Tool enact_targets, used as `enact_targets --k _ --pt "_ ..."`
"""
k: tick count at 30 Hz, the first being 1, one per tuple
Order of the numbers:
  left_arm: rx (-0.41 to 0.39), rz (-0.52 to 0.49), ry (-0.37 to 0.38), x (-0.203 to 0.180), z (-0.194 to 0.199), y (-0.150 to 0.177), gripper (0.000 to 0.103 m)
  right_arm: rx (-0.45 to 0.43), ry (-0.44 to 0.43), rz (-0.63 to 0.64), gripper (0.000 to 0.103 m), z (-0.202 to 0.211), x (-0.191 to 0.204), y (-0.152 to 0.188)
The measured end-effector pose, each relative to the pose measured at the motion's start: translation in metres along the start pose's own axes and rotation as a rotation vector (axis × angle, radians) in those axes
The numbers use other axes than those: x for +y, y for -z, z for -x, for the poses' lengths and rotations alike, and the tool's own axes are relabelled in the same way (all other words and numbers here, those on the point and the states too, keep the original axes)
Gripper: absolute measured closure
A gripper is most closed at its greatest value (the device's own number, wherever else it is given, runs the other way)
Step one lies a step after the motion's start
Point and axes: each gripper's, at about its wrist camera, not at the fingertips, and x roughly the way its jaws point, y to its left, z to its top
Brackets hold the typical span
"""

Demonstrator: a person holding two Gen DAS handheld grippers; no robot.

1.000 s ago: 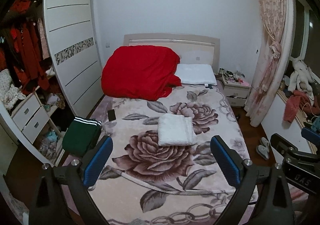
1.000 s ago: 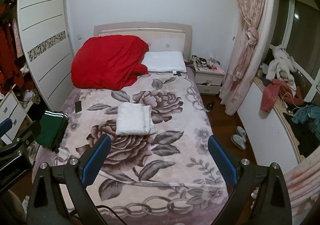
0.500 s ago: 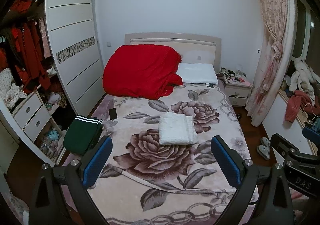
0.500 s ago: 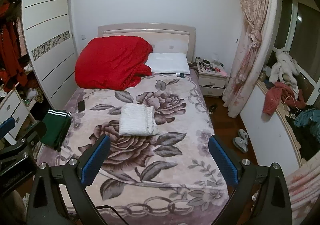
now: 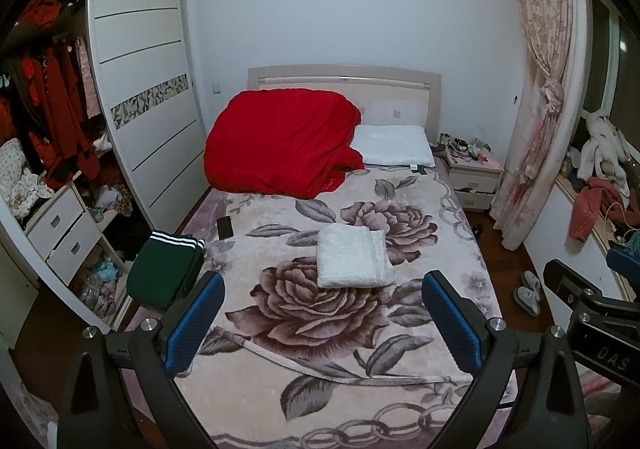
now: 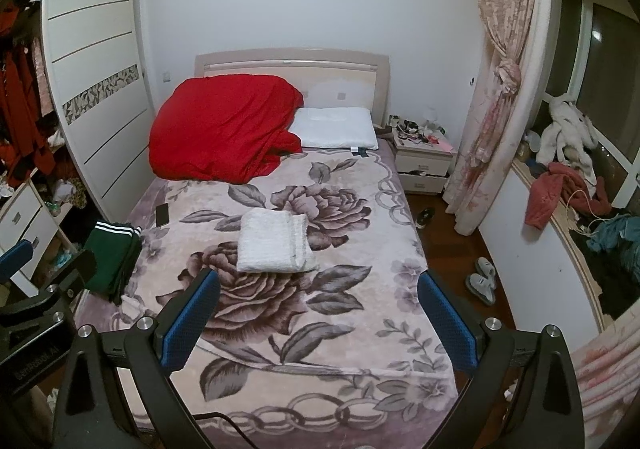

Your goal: Fold large clothes

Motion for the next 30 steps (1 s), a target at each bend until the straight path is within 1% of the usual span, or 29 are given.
enact_targets --k 8,13,30 --pt "0.005 -0.001 0.0 -0.006 0.001 -0.005 0.002 0.002 -0.004 -0.002 0.002 0.001 0.001 0.002" --pt "0.003 -0.001 0.001 -0.007 0.002 -0.006 0.002 0.01 -0.006 -0.009 0.002 0.006 0.006 0.012" --pt "-0.011 0.006 -0.001 -0.011 0.008 -0.011 0.002 -0.003 0.002 -0.009 0.002 0.009 0.009 0.015"
